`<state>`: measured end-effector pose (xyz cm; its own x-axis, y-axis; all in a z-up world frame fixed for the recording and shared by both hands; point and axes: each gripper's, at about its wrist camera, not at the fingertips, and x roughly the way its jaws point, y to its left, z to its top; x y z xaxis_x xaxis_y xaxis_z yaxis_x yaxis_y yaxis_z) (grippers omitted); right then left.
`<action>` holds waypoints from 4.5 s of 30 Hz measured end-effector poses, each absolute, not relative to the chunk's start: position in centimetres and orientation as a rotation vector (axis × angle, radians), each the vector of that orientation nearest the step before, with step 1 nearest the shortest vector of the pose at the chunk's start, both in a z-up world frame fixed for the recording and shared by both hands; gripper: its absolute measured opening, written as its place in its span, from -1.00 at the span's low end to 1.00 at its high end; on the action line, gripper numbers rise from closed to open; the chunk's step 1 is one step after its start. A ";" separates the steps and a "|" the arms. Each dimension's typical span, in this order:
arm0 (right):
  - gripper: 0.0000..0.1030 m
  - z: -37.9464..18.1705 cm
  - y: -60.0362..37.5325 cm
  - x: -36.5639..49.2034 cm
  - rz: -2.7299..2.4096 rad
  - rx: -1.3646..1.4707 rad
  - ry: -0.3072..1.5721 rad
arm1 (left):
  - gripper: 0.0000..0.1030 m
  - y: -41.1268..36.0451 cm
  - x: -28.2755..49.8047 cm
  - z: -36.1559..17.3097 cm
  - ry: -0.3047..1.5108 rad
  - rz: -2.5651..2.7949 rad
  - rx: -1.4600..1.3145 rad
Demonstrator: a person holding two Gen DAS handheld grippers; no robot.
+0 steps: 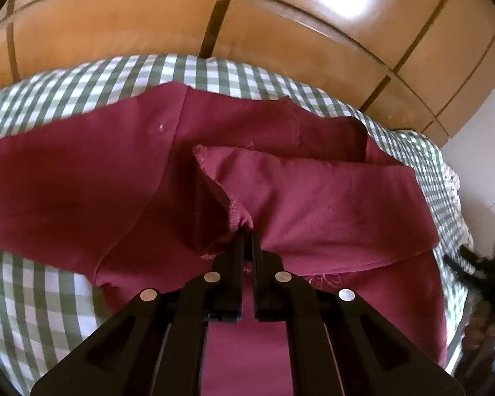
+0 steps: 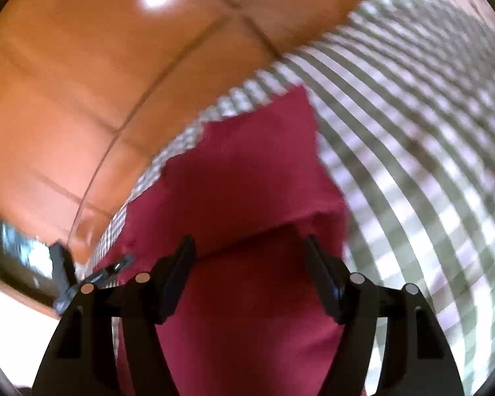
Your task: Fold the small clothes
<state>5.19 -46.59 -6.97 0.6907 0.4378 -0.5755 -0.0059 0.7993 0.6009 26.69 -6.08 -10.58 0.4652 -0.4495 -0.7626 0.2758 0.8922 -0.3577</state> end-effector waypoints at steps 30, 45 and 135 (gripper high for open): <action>0.51 -8.2 -31.1 0.7 0.145 0.053 0.781 | -0.05 12.9 14.5 -10.5 0.922 -0.011 -0.424; 0.96 -13.2 -28.7 1.0 0.193 0.033 0.835 | -0.06 30.9 21.6 -12.1 0.807 0.240 -0.804; -0.76 -8.4 -44.5 11.8 0.069 0.397 0.824 | -0.26 -4.8 25.3 -12.8 0.978 -0.256 -0.198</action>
